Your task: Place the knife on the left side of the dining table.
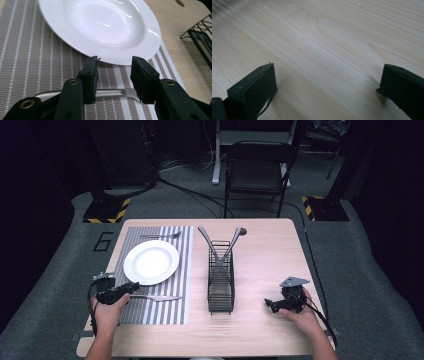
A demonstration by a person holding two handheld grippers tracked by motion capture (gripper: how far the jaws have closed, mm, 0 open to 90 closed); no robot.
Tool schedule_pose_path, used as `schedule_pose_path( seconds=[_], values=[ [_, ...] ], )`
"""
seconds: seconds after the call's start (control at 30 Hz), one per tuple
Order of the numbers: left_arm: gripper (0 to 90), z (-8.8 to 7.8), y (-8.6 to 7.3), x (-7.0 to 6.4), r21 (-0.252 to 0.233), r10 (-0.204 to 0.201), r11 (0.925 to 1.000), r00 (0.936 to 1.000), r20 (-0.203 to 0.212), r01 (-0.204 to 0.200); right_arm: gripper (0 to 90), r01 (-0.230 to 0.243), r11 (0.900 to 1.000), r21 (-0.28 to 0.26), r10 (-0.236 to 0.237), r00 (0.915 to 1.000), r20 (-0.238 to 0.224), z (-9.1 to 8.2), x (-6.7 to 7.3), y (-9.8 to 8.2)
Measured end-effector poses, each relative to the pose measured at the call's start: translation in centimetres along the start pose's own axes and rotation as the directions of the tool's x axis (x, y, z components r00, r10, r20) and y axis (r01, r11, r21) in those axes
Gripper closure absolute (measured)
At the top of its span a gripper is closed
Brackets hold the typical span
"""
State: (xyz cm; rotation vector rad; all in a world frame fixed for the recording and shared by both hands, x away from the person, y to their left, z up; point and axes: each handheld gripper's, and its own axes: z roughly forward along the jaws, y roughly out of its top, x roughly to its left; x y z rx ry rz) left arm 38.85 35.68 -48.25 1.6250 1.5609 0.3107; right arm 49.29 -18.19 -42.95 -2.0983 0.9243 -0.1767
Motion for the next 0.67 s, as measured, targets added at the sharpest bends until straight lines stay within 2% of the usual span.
schedule_pose_path(
  seconds=[0.1, 0.17, 0.23, 0.3, 0.43, 0.5, 0.57, 0.6, 0.67],
  values=[
    [56.1, 0.3, -0.1, -1.0, 0.008, 0.032, 0.9994, 0.9991, 0.027, -0.033, 0.0, -0.001, 1.000, 0.001, 0.001, 1.0000, 0.000, 0.0, 0.0, 0.0],
    [55.8, 0.6, -0.2, -1.8, 0.003, 0.055, 0.9985, 0.9980, 0.031, -0.055, 0.0, -0.001, 1.000, 0.000, 0.001, 1.0000, 0.000, 0.0, 0.0, 0.0],
    [55.8, 0.9, -0.2, -2.6, 0.009, 0.085, 0.9963, 0.9953, 0.045, -0.086, 0.0, 0.000, 1.000, 0.000, 0.000, 1.0000, 0.000, 0.0, 0.0, 0.0],
    [55.6, 1.2, -0.4, -3.3, 0.019, 0.113, 0.9932, 0.9912, 0.069, -0.115, 0.0, 0.000, 1.000, 0.001, 0.000, 1.0000, 0.000, 0.0, 0.0, 0.0],
    [54.2, 1.8, -0.6, -4.6, 0.036, 0.172, 0.9839, 0.9815, 0.085, -0.175, 0.0, 0.000, 1.000, 0.000, 0.000, 1.0000, 0.000, 0.0, 0.0, 0.0],
    [53.1, 2.1, -0.7, -5.2, 0.048, 0.187, 0.9803, 0.9782, 0.091, -0.192, 0.0, 0.000, 1.000, 0.000, 0.000, 1.0000, 0.001, 0.0, 0.0, 0.0],
    [52.9, 2.2, -0.8, -5.3, 0.054, 0.187, 0.9799, 0.9780, 0.094, -0.192, 0.0, 0.000, 1.000, -0.001, 0.000, 1.0000, 0.001, 0.0, 0.0, 0.0],
    [52.8, 2.3, -0.8, -5.3, 0.055, 0.201, 0.9768, 0.9751, 0.093, -0.207, 0.0, 0.000, 1.000, 0.000, 0.000, 1.0000, 0.000, 0.0, 0.0, 0.0],
    [51.8, 2.5, -0.9, -5.4, 0.061, 0.207, 0.9751, 0.9738, 0.094, -0.213, 0.0, 0.001, 1.000, 0.000, -0.001, 1.0000, 0.001, 0.0, 0.0, 0.0]
  ],
)
